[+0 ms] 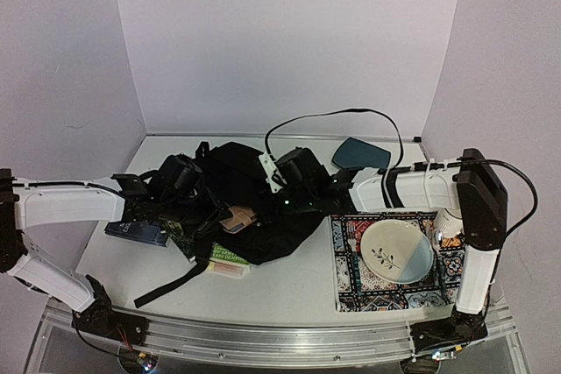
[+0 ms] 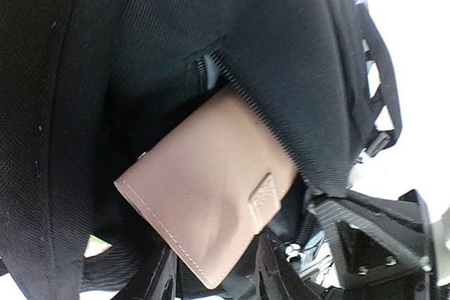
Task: Pack the student bag
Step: Adjust the card case in the pocket on the back of the bag.
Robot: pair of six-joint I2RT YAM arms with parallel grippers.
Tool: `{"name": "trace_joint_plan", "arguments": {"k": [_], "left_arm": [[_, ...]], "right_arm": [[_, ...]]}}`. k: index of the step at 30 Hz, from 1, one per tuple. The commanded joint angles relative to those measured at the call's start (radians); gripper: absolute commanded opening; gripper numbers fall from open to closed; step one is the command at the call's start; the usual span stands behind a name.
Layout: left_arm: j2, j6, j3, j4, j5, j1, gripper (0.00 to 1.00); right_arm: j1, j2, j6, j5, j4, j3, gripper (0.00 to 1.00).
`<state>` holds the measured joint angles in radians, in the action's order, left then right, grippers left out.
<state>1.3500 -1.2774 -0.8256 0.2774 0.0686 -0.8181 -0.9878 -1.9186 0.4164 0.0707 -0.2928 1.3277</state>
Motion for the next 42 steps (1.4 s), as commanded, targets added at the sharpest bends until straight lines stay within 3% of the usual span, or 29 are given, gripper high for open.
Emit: {"name": "trace_joint_plan", "arguments": {"k": [1, 6, 14, 19, 22, 26, 34, 42], "left_arm": [[-0.063, -0.023, 0.013, -0.054, -0.042, 0.000, 0.42], [-0.086, -0.042, 0.044, -0.040, -0.059, 0.000, 0.48], [0.011, -0.002, -0.007, -0.041, -0.018, 0.000, 0.42], [0.024, 0.035, -0.022, -0.054, -0.034, 0.002, 0.25], [0.039, 0.106, -0.057, -0.053, -0.028, 0.011, 0.11], [0.051, 0.222, -0.079, -0.053, 0.041, 0.048, 0.00], [0.124, 0.473, -0.127, -0.018, 0.329, 0.166, 0.00], [0.281, 0.602, -0.260, 0.026, 0.414, 0.188, 0.00]], "right_arm": [[-0.014, 0.050, 0.005, 0.046, -0.068, 0.017, 0.00], [-0.014, 0.052, 0.001, 0.037, -0.069, 0.015, 0.00], [-0.014, 0.040, 0.003, 0.050, -0.068, 0.029, 0.00], [-0.014, 0.034, 0.001, 0.072, -0.068, 0.036, 0.00], [-0.014, 0.034, -0.007, 0.087, -0.068, 0.033, 0.00], [-0.013, 0.038, -0.022, 0.108, -0.068, 0.032, 0.00], [-0.013, 0.034, -0.045, 0.165, -0.064, 0.050, 0.00], [-0.013, 0.003, -0.055, 0.261, -0.055, 0.095, 0.00]]}}
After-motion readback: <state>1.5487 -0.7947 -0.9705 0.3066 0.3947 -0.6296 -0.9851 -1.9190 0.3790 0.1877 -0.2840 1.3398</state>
